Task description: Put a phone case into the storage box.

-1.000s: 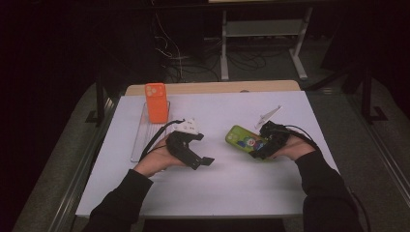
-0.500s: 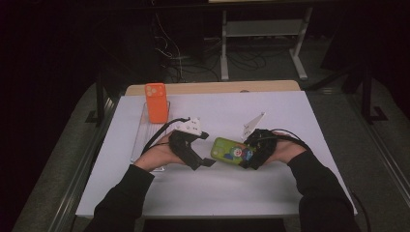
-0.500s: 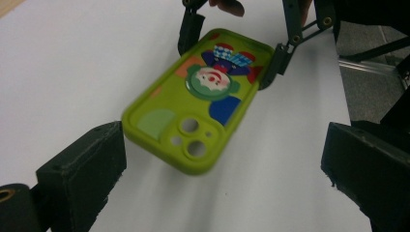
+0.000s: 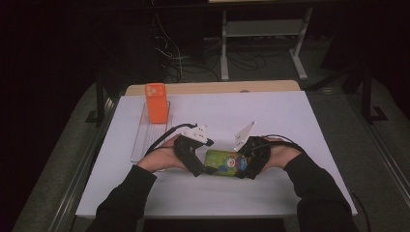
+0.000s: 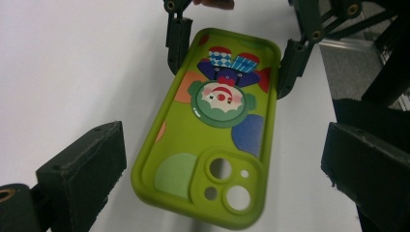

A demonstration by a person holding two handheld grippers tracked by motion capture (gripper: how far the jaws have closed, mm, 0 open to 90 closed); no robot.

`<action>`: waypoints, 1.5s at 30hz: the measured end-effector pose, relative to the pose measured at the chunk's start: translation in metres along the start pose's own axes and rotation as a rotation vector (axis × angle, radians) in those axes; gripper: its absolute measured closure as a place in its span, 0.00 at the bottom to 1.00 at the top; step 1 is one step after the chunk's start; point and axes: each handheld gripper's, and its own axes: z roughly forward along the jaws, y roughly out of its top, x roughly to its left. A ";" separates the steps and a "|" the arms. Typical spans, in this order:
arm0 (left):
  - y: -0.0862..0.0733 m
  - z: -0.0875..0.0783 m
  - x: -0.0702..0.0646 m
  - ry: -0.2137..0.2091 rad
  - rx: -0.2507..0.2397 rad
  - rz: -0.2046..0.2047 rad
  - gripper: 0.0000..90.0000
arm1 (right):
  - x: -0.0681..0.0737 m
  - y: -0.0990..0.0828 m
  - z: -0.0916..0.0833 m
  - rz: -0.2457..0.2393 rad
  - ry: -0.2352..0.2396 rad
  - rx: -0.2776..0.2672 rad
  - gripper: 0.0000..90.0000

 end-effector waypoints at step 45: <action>-0.007 0.029 -0.011 -0.069 0.159 0.085 0.16 | 0.016 0.019 0.004 -0.086 0.045 -0.013 0.17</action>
